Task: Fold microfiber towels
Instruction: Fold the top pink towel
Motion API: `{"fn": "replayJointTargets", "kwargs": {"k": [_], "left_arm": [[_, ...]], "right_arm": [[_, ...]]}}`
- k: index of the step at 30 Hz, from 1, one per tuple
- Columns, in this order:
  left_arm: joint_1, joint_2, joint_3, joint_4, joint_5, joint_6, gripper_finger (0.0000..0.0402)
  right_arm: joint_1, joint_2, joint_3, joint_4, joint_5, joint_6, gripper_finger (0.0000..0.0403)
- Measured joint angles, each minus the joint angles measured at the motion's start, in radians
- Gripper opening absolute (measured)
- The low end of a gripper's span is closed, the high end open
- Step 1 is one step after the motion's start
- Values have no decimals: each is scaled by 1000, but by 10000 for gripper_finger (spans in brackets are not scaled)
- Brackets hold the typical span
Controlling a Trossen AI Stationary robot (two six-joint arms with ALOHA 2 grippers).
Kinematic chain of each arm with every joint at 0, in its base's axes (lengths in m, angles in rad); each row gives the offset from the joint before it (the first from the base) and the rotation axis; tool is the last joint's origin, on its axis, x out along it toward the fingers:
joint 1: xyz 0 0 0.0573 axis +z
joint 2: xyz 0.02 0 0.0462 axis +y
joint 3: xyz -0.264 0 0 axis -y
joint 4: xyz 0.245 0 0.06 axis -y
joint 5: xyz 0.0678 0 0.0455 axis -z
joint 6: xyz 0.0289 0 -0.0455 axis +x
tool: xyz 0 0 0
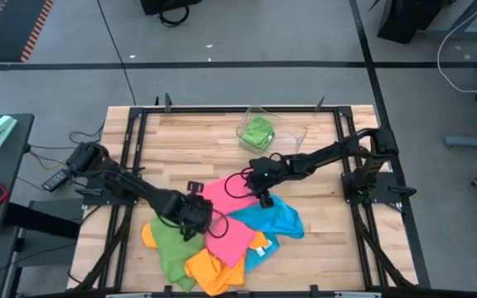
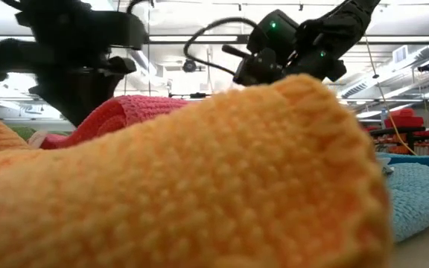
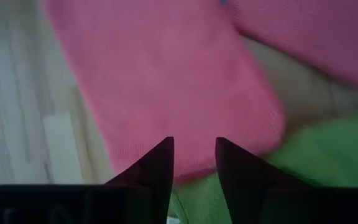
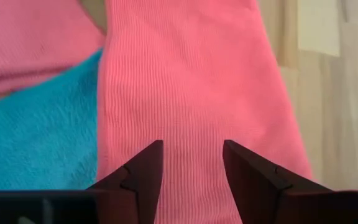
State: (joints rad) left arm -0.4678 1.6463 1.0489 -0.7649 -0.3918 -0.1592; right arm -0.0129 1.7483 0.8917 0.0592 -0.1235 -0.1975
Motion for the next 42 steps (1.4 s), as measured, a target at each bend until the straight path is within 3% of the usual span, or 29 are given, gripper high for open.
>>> {"fn": "replayJointTargets", "kwargs": {"k": [6, 13, 20, 32, 42], "left_arm": [[-25, 3, 0, 15, 0, 164, 174], [-26, 14, -6, -8, 0, 194, 206], [-69, 55, -11, -12, -86, 304, 196], [-91, 122, -11, -5, -117, 373, 186], [-115, 135, -11, -9, -230, 407, 158]], "right_arm": [[3, -18, 0, -8, 17, 16, 176], [8, -13, 0, -8, 42, 26, 176], [16, -12, 0, 0, 45, 29, 176], [16, -11, 0, 2, 45, 30, 176], [16, -10, 0, 8, 45, 36, 176]]}}
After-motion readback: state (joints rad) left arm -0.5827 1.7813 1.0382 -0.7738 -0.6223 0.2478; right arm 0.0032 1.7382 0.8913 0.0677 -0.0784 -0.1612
